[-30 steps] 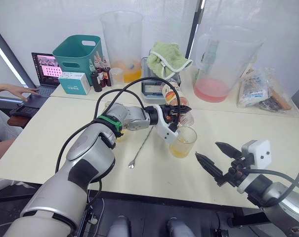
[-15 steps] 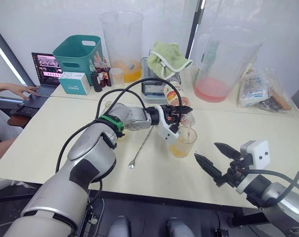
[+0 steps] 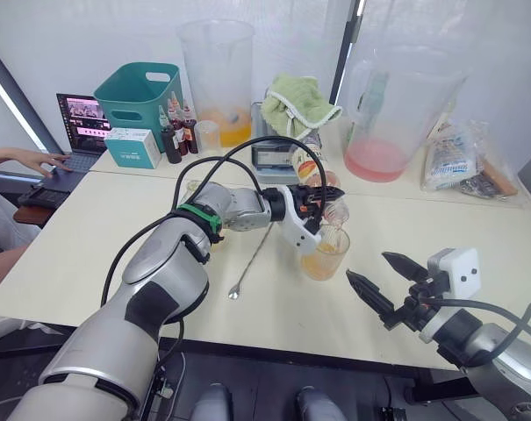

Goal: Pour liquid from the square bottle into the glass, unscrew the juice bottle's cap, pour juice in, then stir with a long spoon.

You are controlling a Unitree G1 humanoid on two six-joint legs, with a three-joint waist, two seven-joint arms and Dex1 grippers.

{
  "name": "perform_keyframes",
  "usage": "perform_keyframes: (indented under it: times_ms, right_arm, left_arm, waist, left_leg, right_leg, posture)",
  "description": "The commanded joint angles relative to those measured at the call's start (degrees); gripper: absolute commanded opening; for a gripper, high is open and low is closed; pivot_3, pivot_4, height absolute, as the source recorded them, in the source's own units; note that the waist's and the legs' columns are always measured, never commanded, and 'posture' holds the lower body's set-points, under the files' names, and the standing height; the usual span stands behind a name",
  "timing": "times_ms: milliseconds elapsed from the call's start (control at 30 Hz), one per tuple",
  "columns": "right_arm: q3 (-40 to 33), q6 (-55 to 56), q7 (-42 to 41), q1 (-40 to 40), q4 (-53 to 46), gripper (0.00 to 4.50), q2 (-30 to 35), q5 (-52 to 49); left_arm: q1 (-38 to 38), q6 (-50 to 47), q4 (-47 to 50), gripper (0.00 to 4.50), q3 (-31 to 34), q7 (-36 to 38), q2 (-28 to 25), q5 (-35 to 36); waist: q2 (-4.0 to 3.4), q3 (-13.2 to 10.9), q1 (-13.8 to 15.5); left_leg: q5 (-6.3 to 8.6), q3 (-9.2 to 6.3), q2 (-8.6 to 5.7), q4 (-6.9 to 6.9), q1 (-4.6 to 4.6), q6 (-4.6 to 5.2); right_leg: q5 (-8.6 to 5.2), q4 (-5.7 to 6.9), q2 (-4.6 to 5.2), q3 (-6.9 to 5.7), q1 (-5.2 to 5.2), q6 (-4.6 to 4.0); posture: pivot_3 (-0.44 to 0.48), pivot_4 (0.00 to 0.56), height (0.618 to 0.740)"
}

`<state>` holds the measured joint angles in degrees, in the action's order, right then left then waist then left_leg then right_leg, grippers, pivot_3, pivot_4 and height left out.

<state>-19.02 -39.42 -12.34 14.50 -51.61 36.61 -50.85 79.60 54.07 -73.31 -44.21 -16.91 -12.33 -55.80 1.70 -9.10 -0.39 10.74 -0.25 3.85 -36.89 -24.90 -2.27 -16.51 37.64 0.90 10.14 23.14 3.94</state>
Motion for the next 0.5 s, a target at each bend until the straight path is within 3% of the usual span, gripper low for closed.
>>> perform_keyframes:
  times_ms: [33,367,500]
  right_arm:
    - [-1.08,0.60,-0.32,-0.50,-1.45,4.45,0.43,-0.96]
    - [-0.77,0.46,-0.99,-1.51,-0.21,4.45,0.94,-0.47]
    - [0.17,0.40,-1.61,-3.00,1.00,4.45,1.12,0.11]
  left_arm:
    - [-0.19,0.32,0.33,1.51,2.35,2.35,-0.05,3.45]
    - [-2.70,1.34,0.65,1.51,7.91,11.20,-0.76,11.55]
    - [-3.14,2.25,0.84,1.51,14.42,20.41,-1.62,20.26]
  waist:
    - [0.00,0.00,-0.05]
    - [0.00,0.00,-0.08]
    - [0.00,0.00,-0.17]
  left_leg:
    - [0.00,0.00,0.00,0.00,0.01,0.00]
    - [-0.01,0.00,0.00,-0.01,0.03,-0.01]
    - [-0.01,0.00,0.00,-0.01,0.04,-0.02]
  right_leg:
    - [0.00,0.00,0.00,0.00,0.00,0.00]
    - [0.00,0.06,0.00,0.00,0.00,0.00]
    - [0.00,0.07,0.00,0.01,0.00,-0.01]
  posture:
    - [0.000,0.150,0.740]
    - [0.000,0.150,0.740]
    - [0.000,0.150,0.740]
